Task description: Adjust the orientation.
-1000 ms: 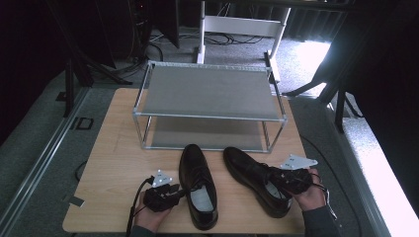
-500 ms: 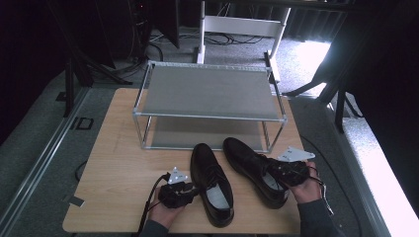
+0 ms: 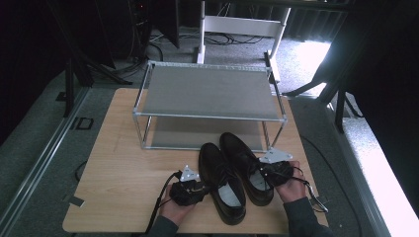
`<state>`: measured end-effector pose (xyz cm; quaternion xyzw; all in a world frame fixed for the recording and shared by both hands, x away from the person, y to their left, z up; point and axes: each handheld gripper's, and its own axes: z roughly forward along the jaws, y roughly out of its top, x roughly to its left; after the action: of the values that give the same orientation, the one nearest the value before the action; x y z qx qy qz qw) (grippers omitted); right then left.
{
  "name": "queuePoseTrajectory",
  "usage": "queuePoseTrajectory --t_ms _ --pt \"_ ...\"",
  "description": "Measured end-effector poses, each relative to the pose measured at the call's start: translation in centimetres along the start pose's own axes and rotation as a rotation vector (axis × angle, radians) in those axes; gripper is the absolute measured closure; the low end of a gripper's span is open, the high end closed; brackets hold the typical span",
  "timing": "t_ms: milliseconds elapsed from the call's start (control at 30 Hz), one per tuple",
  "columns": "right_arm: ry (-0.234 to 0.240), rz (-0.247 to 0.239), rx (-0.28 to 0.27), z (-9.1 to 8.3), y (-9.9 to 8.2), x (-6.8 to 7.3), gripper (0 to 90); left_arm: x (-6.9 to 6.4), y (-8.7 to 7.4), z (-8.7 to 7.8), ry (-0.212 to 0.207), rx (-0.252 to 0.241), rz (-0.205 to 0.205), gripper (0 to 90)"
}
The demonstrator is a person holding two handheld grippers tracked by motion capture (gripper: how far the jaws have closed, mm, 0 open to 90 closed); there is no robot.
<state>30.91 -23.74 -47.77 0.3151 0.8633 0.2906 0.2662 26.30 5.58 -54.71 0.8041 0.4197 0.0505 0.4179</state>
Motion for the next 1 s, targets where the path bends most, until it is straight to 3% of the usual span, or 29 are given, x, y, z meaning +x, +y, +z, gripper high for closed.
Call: queuePoseTrajectory --t_ms 267,533,733,1000 --pt "0.017 0.001 0.004 -0.1 -0.1 0.0 82.0 -1.3 0.4 1.0 -0.025 0.009 0.032 64.9" --pt "0.030 0.003 0.008 -0.3 -0.2 -0.8 81.9 -1.9 0.8 1.7 -0.049 0.015 0.019 65.2" --pt "0.034 0.029 0.006 -0.4 -0.8 -2.3 81.8 -3.0 1.4 2.8 -0.059 0.022 0.043 62.8" --pt "0.072 0.021 0.009 -0.8 -1.9 -4.1 81.8 -3.9 1.9 3.7 -0.070 0.024 0.056 61.2"
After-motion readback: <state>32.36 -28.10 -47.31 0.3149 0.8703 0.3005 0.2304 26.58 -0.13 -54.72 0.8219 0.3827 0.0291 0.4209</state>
